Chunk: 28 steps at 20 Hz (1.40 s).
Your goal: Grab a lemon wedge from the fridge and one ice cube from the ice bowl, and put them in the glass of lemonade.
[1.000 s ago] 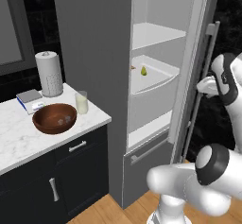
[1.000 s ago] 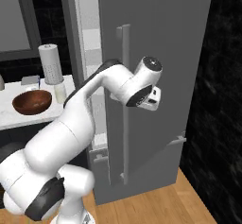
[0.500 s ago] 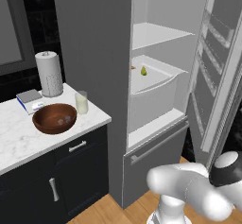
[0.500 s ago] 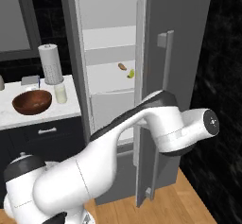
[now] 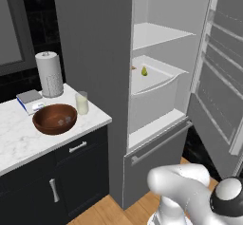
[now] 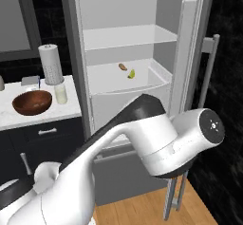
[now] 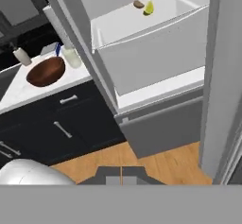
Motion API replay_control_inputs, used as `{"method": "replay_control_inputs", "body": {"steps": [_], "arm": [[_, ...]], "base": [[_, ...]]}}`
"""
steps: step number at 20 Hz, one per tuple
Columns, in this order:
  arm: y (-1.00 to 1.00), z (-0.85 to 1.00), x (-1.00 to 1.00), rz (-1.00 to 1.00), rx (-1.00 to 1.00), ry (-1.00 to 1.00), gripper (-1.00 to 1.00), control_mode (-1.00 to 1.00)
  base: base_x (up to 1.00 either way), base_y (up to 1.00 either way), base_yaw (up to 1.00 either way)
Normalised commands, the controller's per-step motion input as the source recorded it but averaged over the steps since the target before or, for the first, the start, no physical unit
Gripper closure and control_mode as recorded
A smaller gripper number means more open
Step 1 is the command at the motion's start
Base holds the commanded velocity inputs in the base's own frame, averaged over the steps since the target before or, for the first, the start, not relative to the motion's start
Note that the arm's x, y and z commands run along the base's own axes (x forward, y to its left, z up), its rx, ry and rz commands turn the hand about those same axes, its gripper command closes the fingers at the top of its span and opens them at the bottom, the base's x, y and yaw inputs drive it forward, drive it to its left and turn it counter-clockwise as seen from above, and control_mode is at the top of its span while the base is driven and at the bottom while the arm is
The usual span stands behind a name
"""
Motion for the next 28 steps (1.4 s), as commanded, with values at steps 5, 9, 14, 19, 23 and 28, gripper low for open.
{"method": "replay_control_inputs", "body": {"steps": [5,9,14,19,23,28], "arm": [[0.90,0.18,-0.15,-0.16,-0.31,0.01,1.00,-1.00],[0.82,-0.15,0.79,-0.45,-0.43,0.06,1.00,-1.00],[0.06,0.04,0.54,-0.48,-0.31,0.23,1.00,-1.00],[0.00,0.04,0.18,-0.31,-0.20,0.23,-1.00,-1.00],[-0.31,0.00,0.67,-0.26,-0.28,0.09,-1.00,-1.00],[-0.66,-0.10,0.79,-0.21,-0.15,-0.01,-1.00,-1.00]], "base": [[0.00,0.00,0.00],[0.00,0.00,0.00],[0.00,0.00,0.00],[0.00,0.00,0.00],[0.00,0.00,0.00],[0.00,0.00,0.00]]}}
